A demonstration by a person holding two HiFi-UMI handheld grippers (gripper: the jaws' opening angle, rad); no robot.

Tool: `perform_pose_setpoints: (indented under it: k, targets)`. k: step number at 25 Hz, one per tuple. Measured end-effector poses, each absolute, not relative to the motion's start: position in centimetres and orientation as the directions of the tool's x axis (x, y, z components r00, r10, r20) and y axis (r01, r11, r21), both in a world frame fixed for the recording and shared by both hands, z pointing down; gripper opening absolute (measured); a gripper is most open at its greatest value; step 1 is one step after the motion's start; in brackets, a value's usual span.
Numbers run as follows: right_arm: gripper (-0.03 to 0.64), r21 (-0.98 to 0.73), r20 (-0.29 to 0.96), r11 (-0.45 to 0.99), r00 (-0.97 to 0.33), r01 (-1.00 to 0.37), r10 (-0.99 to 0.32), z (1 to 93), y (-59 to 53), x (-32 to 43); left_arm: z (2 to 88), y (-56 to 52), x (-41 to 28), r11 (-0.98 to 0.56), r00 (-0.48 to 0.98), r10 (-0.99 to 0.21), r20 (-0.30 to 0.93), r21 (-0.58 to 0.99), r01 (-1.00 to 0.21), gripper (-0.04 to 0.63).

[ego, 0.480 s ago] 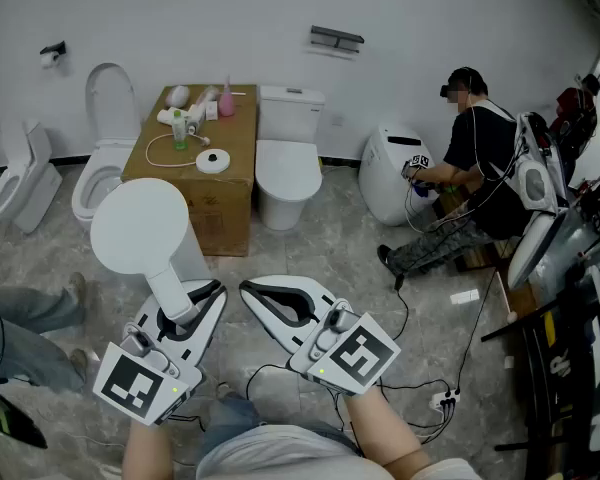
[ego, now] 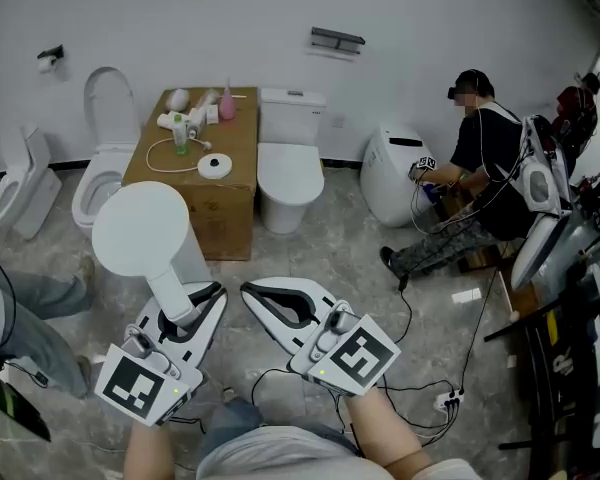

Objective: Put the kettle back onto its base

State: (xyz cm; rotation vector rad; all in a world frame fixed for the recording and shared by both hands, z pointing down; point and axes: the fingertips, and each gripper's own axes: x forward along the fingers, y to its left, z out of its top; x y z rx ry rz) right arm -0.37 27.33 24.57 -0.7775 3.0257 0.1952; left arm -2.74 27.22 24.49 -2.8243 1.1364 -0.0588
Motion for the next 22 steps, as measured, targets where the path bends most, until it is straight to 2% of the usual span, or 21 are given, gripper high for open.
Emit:
perform_pose_setpoints:
  k: [8,15,22]
  targets:
    - [0.008,0.062,-0.098,0.880,-0.880,-0.471,-0.464,24.0,25.5,-3.2,24.8,25.2,-5.4,-0.754,0.757,-0.654,0.016,-0.105,-0.649,0.031]
    - [0.008,0.097,-0.051,0.844,-0.850,-0.527,-0.524,24.4,23.3,-4.2,24.7,23.1,-6.7,-0.778,0.783,-0.622,0.006,-0.123,-0.616,0.032]
    - [0.008,0.082,-0.056,0.834,-0.838,-0.546,-0.543,24.7,18.8,-3.8,25.0,18.7,-6.8,-0.788,0.793,-0.609,0.011,-0.115,-0.604,0.032]
